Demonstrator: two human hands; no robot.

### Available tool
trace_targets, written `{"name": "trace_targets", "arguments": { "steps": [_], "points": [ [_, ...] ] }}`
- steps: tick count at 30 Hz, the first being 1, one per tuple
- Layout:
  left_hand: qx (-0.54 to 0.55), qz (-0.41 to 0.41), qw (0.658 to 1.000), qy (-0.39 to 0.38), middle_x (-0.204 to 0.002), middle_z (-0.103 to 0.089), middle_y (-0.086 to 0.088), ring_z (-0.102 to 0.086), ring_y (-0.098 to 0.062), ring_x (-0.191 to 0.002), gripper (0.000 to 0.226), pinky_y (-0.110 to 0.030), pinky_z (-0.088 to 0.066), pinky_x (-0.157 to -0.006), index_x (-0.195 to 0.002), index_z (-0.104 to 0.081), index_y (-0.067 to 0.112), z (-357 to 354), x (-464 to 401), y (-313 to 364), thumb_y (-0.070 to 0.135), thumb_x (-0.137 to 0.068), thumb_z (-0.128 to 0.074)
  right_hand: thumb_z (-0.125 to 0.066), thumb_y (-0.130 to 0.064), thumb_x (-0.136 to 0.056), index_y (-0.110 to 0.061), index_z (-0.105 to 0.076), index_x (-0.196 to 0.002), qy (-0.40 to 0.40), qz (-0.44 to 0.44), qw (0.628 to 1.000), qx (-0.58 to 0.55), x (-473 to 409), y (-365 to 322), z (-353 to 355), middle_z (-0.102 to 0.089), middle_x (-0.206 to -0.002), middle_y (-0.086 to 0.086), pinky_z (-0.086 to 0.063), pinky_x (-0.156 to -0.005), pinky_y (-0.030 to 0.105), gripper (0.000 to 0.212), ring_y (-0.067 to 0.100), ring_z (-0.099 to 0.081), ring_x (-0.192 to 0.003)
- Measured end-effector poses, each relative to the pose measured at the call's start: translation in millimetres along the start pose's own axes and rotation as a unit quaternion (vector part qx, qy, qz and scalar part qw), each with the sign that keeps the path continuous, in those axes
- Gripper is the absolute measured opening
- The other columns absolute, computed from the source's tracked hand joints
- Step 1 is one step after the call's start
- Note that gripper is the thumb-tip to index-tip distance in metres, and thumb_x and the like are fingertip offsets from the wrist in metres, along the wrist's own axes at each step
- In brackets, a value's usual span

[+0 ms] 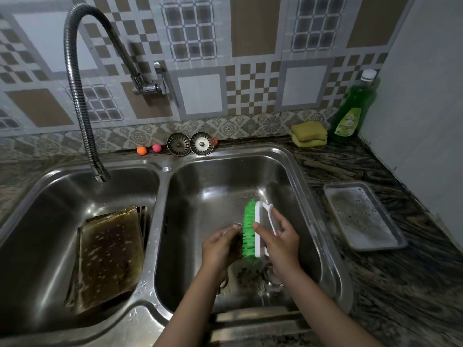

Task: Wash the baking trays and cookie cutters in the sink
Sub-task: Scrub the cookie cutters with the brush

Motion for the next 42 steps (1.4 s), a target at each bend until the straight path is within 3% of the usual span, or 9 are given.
{"name": "trace_targets", "arguments": {
  "steps": [6, 10, 13, 19, 25, 28, 32, 38, 42],
  "points": [
    [-0.084, -0.004, 0.988, -0.127, -0.108, -0.071, -0.006, -0.064, -0.023, -0.095, 0.032, -0.033, -0.053, -0.071, -0.114, -0.066, 0.035, -10, 12, 4, 0.014, -0.092, -0.056, -0.085, -0.034, -0.055, -0.052, -0.063, -0.105, -0.021, 0.001, 0.999, 0.024, -12, -3, -5, -0.067, -0.116, -0.004, -0.058, -0.082, 0.041, 0.057, 0.014, -0.069, -0.097],
    [-0.072, -0.011, 0.98, -0.185, -0.102, -0.073, -0.001, -0.069, -0.018, -0.089, 0.04, -0.03, -0.054, -0.066, -0.124, -0.061, 0.032, -6, 14, 4, 0.007, -0.092, -0.055, -0.084, -0.02, -0.066, -0.046, -0.062, -0.11, -0.04, -0.009, 0.999, 0.028, -16, -5, -6, -0.065, -0.121, 0.005, -0.058, -0.081, 0.043, 0.056, 0.021, -0.069, -0.098],
    [-0.026, -0.024, 0.986, -0.164, -0.109, -0.071, -0.008, -0.071, -0.019, -0.089, 0.038, -0.029, -0.055, -0.064, -0.122, -0.063, 0.024, 0, 11, 5, 0.004, -0.089, -0.058, -0.083, -0.016, -0.068, -0.042, -0.063, -0.11, -0.055, -0.008, 0.998, 0.032, -17, -9, -5, -0.066, -0.12, 0.007, -0.057, -0.085, 0.046, 0.054, 0.024, -0.067, -0.102],
    [0.04, -0.049, 0.989, -0.137, -0.1, -0.072, -0.009, -0.071, -0.023, -0.084, 0.04, -0.033, -0.057, -0.063, -0.115, -0.063, 0.008, 4, 3, 8, -0.013, -0.081, -0.055, -0.086, -0.021, -0.06, -0.039, -0.064, -0.115, -0.14, -0.008, 0.99, 0.031, -4, -7, -18, -0.069, -0.112, -0.001, -0.056, -0.064, 0.024, 0.062, 0.013, -0.071, -0.089],
    [0.0, -0.014, 0.989, -0.147, -0.101, -0.066, -0.013, -0.061, -0.029, -0.092, 0.034, -0.048, -0.048, -0.091, -0.115, -0.064, 0.008, 6, 11, -6, -0.007, -0.084, -0.059, -0.082, -0.013, -0.071, -0.022, -0.056, -0.13, -0.069, -0.005, 0.995, 0.067, -28, -9, -16, -0.061, -0.124, 0.0, -0.051, -0.06, 0.012, 0.065, 0.005, -0.064, -0.091],
    [0.04, -0.006, 0.992, -0.121, -0.095, -0.064, -0.012, -0.06, -0.023, -0.081, 0.031, -0.038, -0.051, -0.078, -0.114, -0.064, 0.009, 9, 7, -6, -0.004, -0.087, -0.056, -0.081, -0.012, -0.072, -0.022, -0.056, -0.13, -0.039, -0.027, 0.997, 0.056, -33, -13, -8, -0.059, -0.128, 0.005, -0.055, -0.066, 0.022, 0.064, 0.018, -0.066, -0.097],
    [0.092, -0.017, 0.991, -0.1, -0.095, -0.07, -0.009, -0.07, -0.018, -0.073, 0.03, -0.03, -0.057, -0.059, -0.114, -0.062, 0.008, 15, -3, 7, -0.006, -0.089, -0.053, -0.083, -0.015, -0.068, -0.038, -0.061, -0.121, -0.124, -0.053, 0.99, 0.05, -10, -7, -13, -0.063, -0.119, 0.0, -0.056, -0.059, 0.025, 0.061, 0.016, -0.07, -0.088],
    [0.042, -0.016, 0.985, -0.168, -0.086, -0.071, -0.004, -0.068, -0.015, -0.072, 0.035, -0.028, -0.055, -0.06, -0.116, -0.062, 0.007, 7, 7, 7, -0.004, -0.082, -0.059, -0.084, -0.016, -0.069, -0.029, -0.058, -0.127, -0.075, 0.004, 0.993, 0.092, -12, -11, -20, -0.058, -0.126, -0.003, -0.05, -0.065, 0.012, 0.065, 0.008, -0.06, -0.102],
    [-0.021, -0.037, 0.986, -0.16, -0.099, -0.06, -0.009, -0.056, -0.018, -0.079, 0.033, -0.029, -0.046, -0.068, -0.111, -0.066, 0.013, 26, 17, 18, -0.001, -0.081, -0.063, -0.084, -0.018, -0.069, -0.022, -0.056, -0.13, -0.038, -0.015, 0.991, 0.129, -28, -8, -24, -0.056, -0.126, -0.001, -0.045, -0.059, 0.013, 0.067, 0.014, -0.058, -0.099]
  ]
}}
Point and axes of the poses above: each hand's wrist, its own x-axis away from the middle knuckle, its own z-axis out of the back of the hand, y = z × x, the point moved 7 cm from there along -x, towards the middle knuckle
